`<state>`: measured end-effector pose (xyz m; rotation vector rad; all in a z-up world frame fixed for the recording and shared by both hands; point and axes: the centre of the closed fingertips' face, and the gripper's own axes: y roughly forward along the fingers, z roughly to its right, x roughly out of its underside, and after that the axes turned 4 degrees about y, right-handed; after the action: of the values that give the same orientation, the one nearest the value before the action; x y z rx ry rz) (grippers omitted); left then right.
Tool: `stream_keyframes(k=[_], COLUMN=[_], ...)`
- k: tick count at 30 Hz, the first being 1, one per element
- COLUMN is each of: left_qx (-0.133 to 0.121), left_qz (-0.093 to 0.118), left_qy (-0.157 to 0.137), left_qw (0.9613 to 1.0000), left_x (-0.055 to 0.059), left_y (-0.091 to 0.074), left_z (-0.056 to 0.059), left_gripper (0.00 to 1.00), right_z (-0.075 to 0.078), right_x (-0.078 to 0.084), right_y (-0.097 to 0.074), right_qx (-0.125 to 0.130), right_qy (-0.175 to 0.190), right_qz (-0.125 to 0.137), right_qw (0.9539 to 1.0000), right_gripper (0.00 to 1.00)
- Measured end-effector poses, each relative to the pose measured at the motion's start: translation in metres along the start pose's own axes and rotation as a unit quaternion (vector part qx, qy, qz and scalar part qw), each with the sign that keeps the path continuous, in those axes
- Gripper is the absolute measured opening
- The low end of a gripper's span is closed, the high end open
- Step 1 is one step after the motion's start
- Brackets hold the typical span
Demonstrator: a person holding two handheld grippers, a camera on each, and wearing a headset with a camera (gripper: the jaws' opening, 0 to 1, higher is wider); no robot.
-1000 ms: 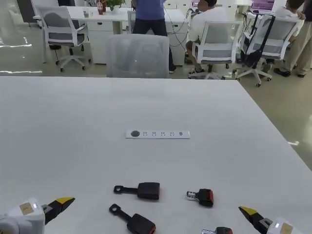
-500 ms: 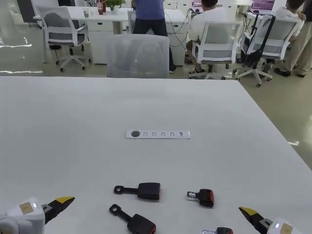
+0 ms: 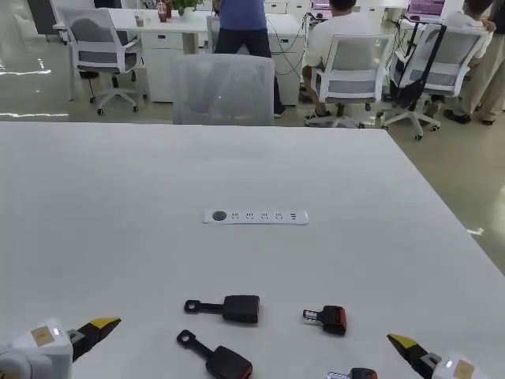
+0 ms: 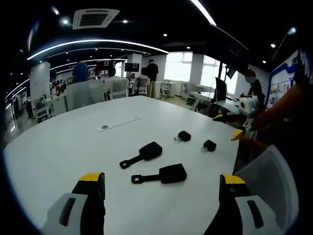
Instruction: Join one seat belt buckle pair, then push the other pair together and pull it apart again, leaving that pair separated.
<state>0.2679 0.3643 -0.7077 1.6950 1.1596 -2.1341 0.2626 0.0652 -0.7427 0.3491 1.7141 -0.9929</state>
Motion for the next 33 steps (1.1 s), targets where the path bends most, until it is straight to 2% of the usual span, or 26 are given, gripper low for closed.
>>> stream_keyframes(k=[15, 25, 33], left_qx=[0.004, 0.023, 0.034], left_qz=[-0.001, -0.017, -0.023], left_qy=[0.004, 0.021, 0.029], left_qw=[1.0000, 0.9994, 0.9988], left_x=[0.000, 0.005, 0.007], left_y=[0.002, 0.008, 0.015], left_z=[0.000, 0.009, 0.010], left_gripper=[0.98, 0.98, 0.97], right_z=[0.000, 0.001, 0.003], right_x=[-0.001, 0.005, 0.012], right_y=[0.001, 0.000, -0.001], right_qx=[-0.002, -0.004, -0.005], right_qy=[-0.006, -0.006, -0.006], right_qz=[-0.006, -0.019, -0.034], right_qw=[1.0000, 0.9998, 0.9994], right_gripper=[0.98, 0.98, 0.96])
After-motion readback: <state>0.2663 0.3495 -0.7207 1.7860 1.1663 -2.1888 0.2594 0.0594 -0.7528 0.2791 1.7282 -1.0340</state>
